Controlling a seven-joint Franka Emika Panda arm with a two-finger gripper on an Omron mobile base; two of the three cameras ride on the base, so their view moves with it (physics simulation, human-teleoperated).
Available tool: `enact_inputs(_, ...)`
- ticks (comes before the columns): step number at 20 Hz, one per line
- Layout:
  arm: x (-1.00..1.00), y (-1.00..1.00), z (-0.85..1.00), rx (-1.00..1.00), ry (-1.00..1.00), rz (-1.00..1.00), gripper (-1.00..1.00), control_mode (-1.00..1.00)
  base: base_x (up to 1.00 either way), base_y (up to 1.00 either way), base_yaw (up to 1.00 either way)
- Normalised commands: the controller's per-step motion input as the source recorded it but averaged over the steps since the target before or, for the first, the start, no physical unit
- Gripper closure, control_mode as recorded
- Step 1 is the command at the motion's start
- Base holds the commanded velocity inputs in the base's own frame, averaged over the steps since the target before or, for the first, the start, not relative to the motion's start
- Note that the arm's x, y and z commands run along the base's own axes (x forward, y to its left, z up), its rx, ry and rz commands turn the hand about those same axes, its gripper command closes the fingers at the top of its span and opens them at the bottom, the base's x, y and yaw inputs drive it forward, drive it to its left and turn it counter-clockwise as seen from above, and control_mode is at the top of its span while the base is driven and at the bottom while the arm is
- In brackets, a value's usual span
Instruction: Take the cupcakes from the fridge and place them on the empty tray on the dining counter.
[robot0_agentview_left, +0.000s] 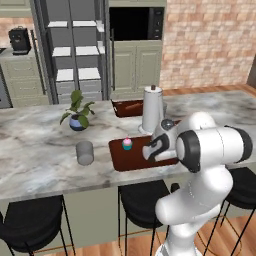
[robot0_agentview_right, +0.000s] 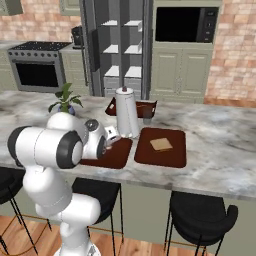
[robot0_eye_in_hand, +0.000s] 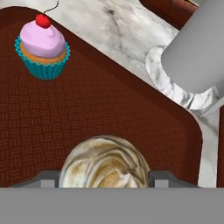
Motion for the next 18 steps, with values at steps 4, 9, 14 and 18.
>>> enact_inputs(4, 0.32, 0.0, -0.22, 0.0, 0.0, 0.0, 1.0, -1.0, 0.0, 0.0, 0.0)
enact_inputs(9, 0.34, 0.0, -0.21, 0.0, 0.0, 0.0, 1.0, -1.0, 0.0, 0.0, 0.0)
enact_inputs(14, 0.34, 0.0, -0.24, 0.0, 0.0, 0.0, 1.0, -1.0, 0.0, 0.0, 0.0)
enact_inputs(18, 0.35, 0.0, -0.28, 0.0, 0.0, 0.0, 1.0, -1.0, 0.0, 0.0, 0.0)
